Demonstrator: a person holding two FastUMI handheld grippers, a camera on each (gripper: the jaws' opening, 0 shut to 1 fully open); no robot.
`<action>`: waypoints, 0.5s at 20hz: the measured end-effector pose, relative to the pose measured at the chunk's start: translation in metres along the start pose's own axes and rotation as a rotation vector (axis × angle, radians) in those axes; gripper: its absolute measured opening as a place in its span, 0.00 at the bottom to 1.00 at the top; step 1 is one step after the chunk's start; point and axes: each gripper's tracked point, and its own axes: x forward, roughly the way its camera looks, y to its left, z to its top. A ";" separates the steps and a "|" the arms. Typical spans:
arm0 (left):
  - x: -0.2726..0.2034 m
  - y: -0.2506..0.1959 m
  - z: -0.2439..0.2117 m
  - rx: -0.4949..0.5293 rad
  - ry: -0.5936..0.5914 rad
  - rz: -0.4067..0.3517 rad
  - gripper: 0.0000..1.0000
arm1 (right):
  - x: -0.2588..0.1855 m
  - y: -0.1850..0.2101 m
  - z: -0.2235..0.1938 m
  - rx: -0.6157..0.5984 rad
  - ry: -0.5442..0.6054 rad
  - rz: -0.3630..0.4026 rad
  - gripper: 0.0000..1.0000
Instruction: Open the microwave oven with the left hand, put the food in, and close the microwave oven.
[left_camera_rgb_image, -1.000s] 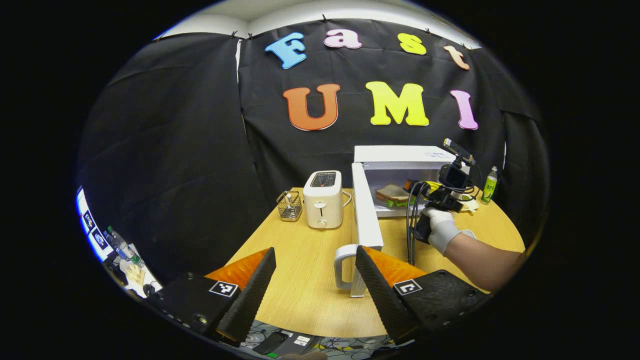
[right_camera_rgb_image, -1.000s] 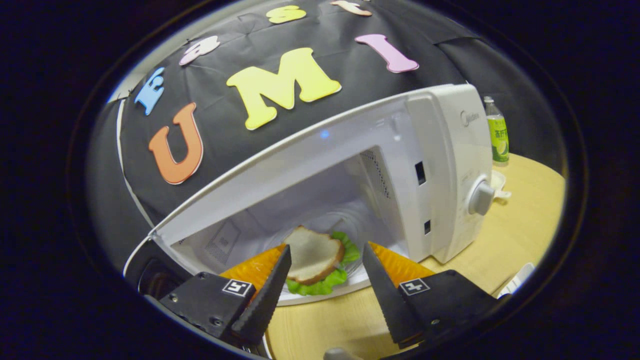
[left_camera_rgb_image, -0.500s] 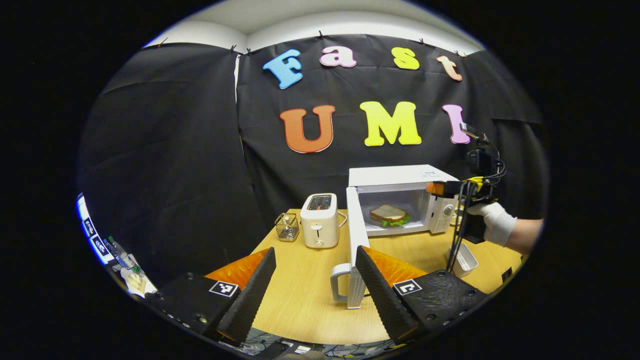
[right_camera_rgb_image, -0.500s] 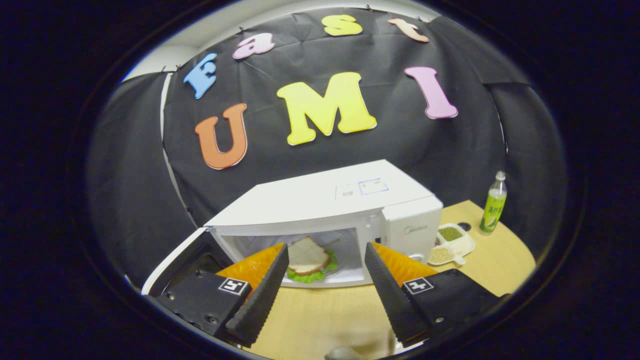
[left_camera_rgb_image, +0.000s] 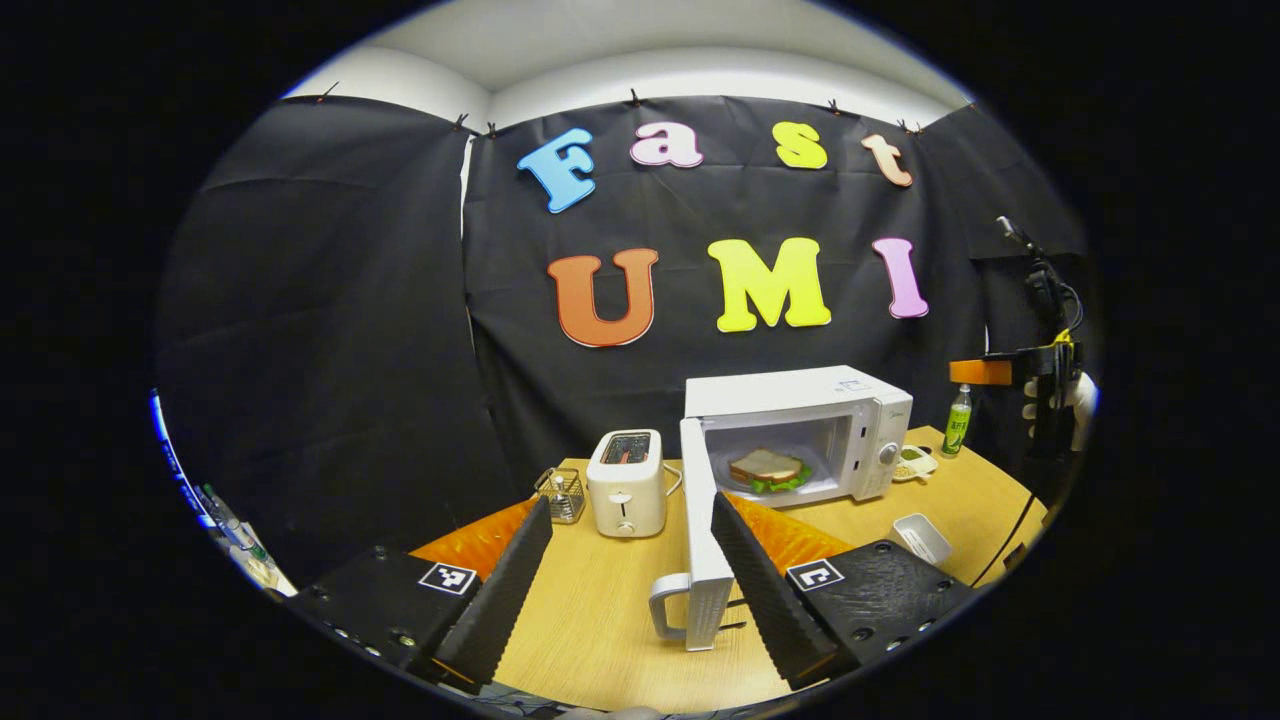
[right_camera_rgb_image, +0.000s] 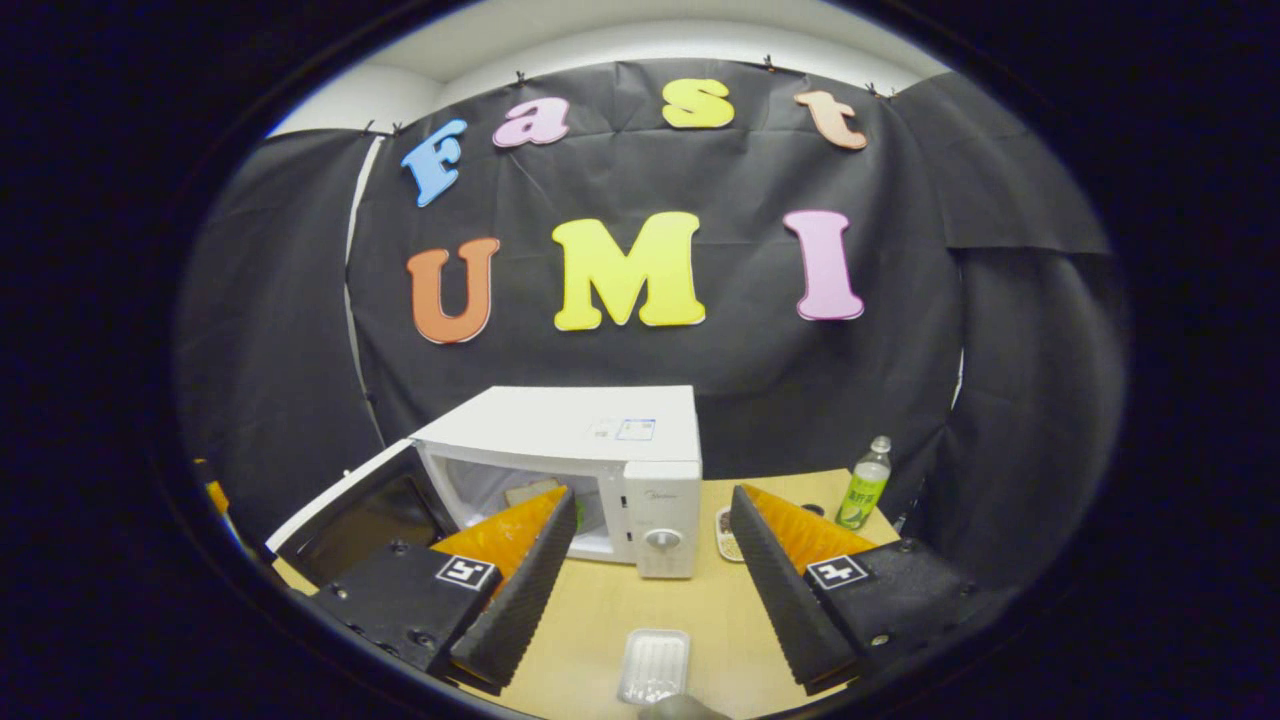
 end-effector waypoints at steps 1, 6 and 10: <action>0.004 0.001 -0.002 -0.006 0.000 0.005 0.96 | -0.012 -0.008 0.002 -0.006 0.000 -0.007 0.98; 0.018 0.008 -0.018 -0.025 0.016 0.010 0.80 | -0.049 -0.035 0.002 -0.036 0.005 -0.058 0.98; 0.028 0.020 -0.038 -0.056 0.055 0.042 0.43 | -0.057 -0.045 -0.001 -0.019 0.029 -0.074 0.99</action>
